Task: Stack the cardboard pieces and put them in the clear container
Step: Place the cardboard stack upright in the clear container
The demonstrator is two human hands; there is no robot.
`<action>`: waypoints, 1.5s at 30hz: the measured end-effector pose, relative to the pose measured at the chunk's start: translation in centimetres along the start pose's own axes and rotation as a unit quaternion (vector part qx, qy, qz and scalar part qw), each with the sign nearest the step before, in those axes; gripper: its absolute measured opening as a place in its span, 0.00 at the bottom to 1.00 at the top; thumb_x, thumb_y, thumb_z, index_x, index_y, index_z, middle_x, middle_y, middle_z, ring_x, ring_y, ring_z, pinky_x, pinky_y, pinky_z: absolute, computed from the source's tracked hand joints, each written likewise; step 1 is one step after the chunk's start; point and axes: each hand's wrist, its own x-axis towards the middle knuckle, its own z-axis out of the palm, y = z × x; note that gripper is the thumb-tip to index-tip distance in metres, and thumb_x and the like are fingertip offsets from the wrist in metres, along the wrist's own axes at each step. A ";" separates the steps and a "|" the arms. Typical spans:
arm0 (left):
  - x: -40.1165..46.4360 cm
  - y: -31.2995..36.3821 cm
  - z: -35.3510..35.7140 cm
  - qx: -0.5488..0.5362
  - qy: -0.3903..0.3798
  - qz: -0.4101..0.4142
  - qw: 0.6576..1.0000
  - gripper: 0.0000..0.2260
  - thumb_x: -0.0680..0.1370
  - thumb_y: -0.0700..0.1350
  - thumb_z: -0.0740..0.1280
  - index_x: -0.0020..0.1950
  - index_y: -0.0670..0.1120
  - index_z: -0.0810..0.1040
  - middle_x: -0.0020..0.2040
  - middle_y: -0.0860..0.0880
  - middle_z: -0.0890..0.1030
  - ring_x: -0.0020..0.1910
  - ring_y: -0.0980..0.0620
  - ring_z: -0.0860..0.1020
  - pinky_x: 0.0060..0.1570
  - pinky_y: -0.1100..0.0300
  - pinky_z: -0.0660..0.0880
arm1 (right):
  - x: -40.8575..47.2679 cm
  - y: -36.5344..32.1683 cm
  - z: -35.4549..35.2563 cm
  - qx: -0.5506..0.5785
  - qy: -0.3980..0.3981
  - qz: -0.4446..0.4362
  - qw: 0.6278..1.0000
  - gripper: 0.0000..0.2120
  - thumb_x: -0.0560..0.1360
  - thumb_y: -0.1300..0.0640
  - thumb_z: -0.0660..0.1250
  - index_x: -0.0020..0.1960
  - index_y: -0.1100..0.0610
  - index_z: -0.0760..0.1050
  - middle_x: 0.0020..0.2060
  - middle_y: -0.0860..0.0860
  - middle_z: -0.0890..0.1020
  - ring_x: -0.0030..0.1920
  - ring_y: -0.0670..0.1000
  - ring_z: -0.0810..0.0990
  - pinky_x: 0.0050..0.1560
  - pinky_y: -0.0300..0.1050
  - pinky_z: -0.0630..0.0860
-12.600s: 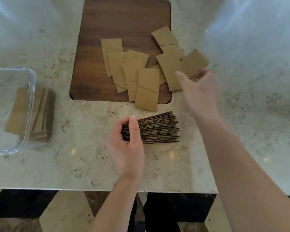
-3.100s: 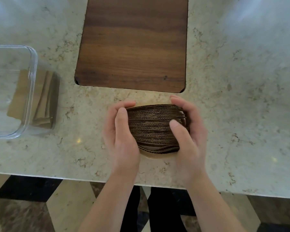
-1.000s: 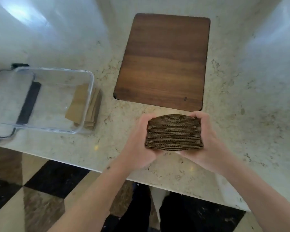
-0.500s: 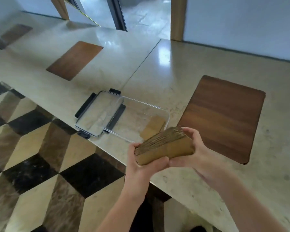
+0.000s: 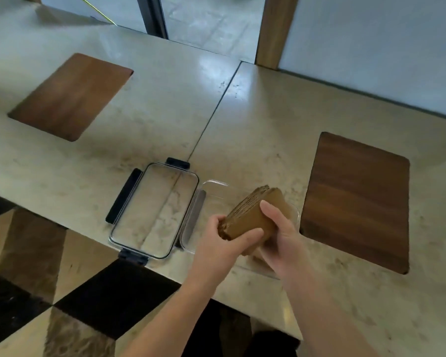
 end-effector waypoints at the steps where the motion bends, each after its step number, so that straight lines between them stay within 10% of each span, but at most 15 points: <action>1: 0.2 0.5 -1.1 0.053 -0.023 0.007 0.998 0.33 0.61 0.68 0.78 0.61 0.55 0.78 0.53 0.56 0.86 0.46 0.66 0.84 0.42 0.72 0.77 | 0.4 -0.3 0.1 -0.011 0.016 0.006 1.000 0.34 0.64 0.56 0.83 0.67 0.64 0.78 0.55 0.61 0.85 0.56 0.61 0.85 0.61 0.61 0.82; 6: 3.9 0.4 -6.2 0.261 0.117 0.188 0.940 0.24 0.78 0.61 0.69 0.69 0.50 0.75 0.61 0.57 0.78 0.62 0.56 0.76 0.60 0.67 0.69 | 3.0 0.7 2.1 -0.128 0.062 0.091 0.986 0.50 0.55 0.55 0.88 0.71 0.56 0.68 0.60 0.59 0.84 0.56 0.59 0.85 0.53 0.56 0.85; 15: 8.0 -2.9 -5.5 0.229 0.045 0.109 0.966 0.22 0.90 0.45 0.54 0.86 0.46 0.59 0.83 0.49 0.65 0.82 0.54 0.63 0.77 0.64 0.57 | 7.6 6.5 6.1 -0.165 0.090 0.120 0.975 0.37 0.69 0.62 0.81 0.73 0.67 0.68 0.61 0.63 0.84 0.59 0.60 0.86 0.40 0.44 0.83; 19: 8.2 -3.4 -5.5 0.205 0.058 0.104 0.971 0.21 0.91 0.44 0.53 0.85 0.47 0.60 0.82 0.51 0.68 0.79 0.58 0.65 0.74 0.66 0.59 | 8.0 7.5 6.3 -0.246 0.130 0.087 0.956 0.35 0.66 0.49 0.81 0.70 0.56 0.74 0.61 0.56 0.83 0.58 0.57 0.84 0.53 0.52 0.84; 23: 8.4 -3.7 -5.6 0.189 0.071 0.106 0.974 0.21 0.90 0.41 0.54 0.84 0.47 0.63 0.80 0.52 0.70 0.77 0.59 0.68 0.74 0.65 0.62 | 7.6 7.9 6.5 -0.473 0.177 0.016 0.863 0.50 0.62 0.31 0.74 0.78 0.52 0.68 0.69 0.53 0.70 0.67 0.56 0.75 0.68 0.58 0.76; 30: 8.8 -4.1 -6.0 0.153 0.072 0.084 0.982 0.21 0.90 0.39 0.54 0.84 0.47 0.65 0.79 0.50 0.73 0.78 0.55 0.70 0.78 0.55 0.66 | 6.3 9.0 5.5 -0.243 0.182 0.057 0.951 0.36 0.71 0.35 0.75 0.73 0.50 0.70 0.63 0.48 0.80 0.60 0.51 0.81 0.54 0.48 0.82; 35: 8.9 -4.5 -6.6 0.152 0.029 0.074 0.985 0.21 0.91 0.43 0.53 0.85 0.49 0.60 0.81 0.51 0.69 0.78 0.57 0.68 0.79 0.56 0.65 | 5.5 8.6 4.4 -0.292 0.146 0.067 0.943 0.25 0.77 0.41 0.71 0.71 0.48 0.75 0.58 0.45 0.84 0.57 0.49 0.84 0.54 0.49 0.84; 41: 8.8 -5.1 -7.4 0.344 -0.028 0.196 0.918 0.30 0.86 0.61 0.46 0.83 0.53 0.37 0.84 0.60 0.36 0.79 0.73 0.36 0.78 0.71 0.41 | 5.0 8.3 5.0 -0.271 0.136 0.061 0.951 0.15 0.80 0.45 0.69 0.66 0.46 0.79 0.55 0.44 0.87 0.55 0.46 0.85 0.48 0.41 0.81; 45: 8.9 -5.0 -7.4 0.394 -0.028 0.229 0.890 0.32 0.85 0.60 0.43 0.84 0.46 0.41 0.86 0.52 0.39 0.84 0.60 0.35 0.83 0.59 0.39 | 4.9 8.5 5.3 -0.272 0.139 0.051 0.951 0.14 0.82 0.47 0.67 0.65 0.47 0.80 0.56 0.44 0.87 0.57 0.47 0.84 0.53 0.44 0.81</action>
